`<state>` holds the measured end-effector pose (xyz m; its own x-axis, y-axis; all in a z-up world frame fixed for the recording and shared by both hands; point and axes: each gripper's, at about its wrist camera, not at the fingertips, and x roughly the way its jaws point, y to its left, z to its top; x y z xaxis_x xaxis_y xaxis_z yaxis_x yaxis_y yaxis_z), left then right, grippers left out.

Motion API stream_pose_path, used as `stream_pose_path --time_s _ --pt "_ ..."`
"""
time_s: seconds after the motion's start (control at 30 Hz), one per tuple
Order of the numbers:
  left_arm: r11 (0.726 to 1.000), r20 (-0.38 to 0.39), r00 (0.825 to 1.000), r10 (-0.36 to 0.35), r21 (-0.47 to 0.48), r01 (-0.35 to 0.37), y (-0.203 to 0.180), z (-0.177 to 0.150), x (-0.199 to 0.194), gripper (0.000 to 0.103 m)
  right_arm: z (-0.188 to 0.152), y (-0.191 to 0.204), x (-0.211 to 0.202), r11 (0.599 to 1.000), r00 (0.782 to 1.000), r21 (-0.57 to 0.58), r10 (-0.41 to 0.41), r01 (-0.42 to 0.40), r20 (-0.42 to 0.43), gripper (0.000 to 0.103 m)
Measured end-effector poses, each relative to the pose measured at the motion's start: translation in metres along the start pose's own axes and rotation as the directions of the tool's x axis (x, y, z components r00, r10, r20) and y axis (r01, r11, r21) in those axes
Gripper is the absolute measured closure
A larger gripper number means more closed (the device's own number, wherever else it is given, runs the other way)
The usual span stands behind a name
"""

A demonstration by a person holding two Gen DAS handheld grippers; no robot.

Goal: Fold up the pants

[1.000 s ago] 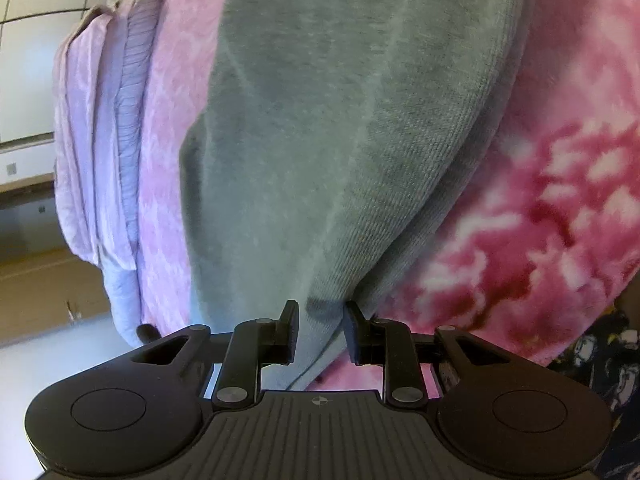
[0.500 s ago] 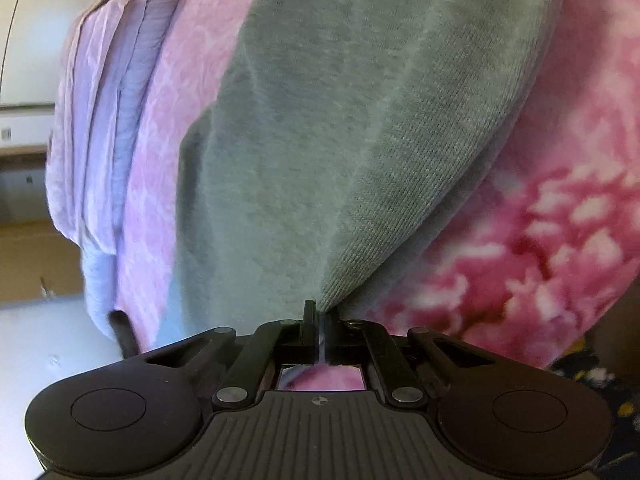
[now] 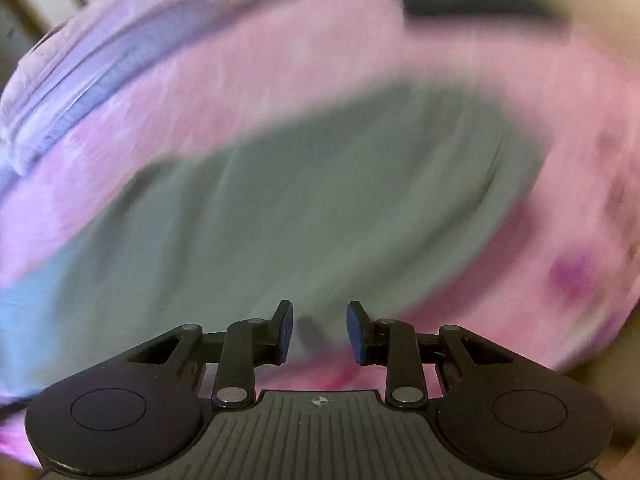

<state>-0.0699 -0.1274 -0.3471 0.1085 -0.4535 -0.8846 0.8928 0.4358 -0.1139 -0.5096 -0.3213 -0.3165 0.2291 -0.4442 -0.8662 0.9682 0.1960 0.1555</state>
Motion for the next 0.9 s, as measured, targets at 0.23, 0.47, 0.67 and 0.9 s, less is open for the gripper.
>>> stream_pose_path --time_s 0.23,0.47,0.67,0.9 --pt "0.995 -0.024 0.996 0.091 0.052 -0.089 -0.014 0.006 0.056 0.089 -0.002 -0.029 0.06 0.976 0.994 -0.187 -0.101 0.107 0.041 0.076" --pt "0.992 0.09 0.989 0.117 0.034 -0.12 0.02 0.021 0.011 0.087 0.016 -0.031 0.036 0.988 0.994 -0.116 -0.106 0.106 0.006 0.076" --pt "0.938 0.154 0.925 0.346 -0.059 -0.341 0.112 0.055 0.01 0.087 0.02 -0.019 0.03 0.984 0.989 -0.098 -0.149 0.149 0.016 0.076" --pt "0.876 0.072 0.906 0.417 -0.297 -0.38 0.208 0.066 -0.006 0.086 0.007 0.028 0.036 0.973 0.979 -0.105 -0.203 0.203 0.012 0.076"
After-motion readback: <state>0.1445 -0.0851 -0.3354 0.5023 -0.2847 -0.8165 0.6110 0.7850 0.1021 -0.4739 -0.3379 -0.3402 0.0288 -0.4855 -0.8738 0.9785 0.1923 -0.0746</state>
